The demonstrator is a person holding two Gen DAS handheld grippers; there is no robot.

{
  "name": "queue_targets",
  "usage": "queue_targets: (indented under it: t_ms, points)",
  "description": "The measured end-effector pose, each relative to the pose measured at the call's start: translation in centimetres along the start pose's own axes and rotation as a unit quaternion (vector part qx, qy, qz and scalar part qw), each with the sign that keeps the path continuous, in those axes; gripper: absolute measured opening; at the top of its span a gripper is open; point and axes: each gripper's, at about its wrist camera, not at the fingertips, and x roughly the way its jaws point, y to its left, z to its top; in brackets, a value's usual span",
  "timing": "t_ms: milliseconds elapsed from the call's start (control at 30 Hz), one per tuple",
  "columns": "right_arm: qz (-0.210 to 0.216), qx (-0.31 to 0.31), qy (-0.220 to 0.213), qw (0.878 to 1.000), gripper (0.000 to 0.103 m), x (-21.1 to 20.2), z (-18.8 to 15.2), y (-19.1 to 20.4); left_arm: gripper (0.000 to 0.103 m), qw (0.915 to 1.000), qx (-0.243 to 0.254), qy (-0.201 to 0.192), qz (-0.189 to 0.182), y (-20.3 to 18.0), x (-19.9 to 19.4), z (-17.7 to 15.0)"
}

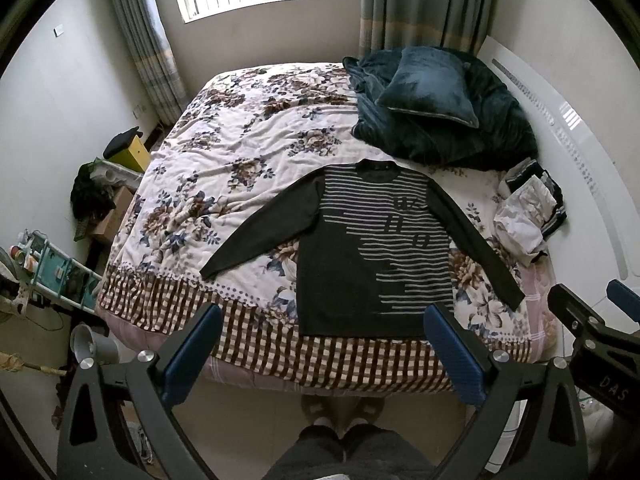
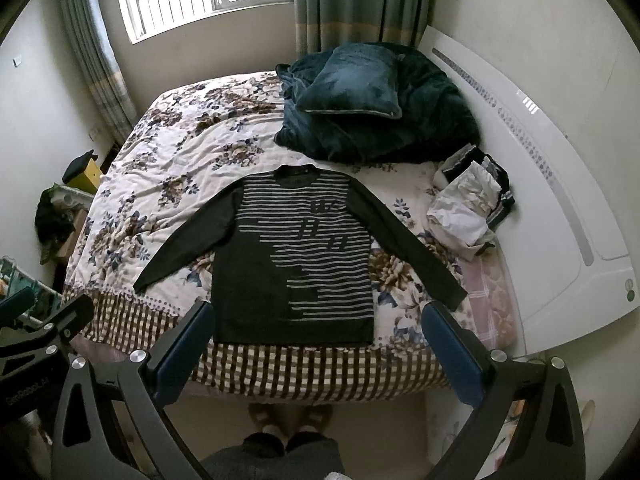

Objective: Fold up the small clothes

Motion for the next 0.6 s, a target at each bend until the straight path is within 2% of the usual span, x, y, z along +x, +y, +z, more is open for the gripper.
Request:
queue_targets:
  t_ms: [600]
  points:
    - [0.002,-0.001,0.002,1.000,0.103,-0.20,-0.40,0.35,0.103,1.0000,-0.003,-0.005,-0.001,0.06,-0.11,-0.36]
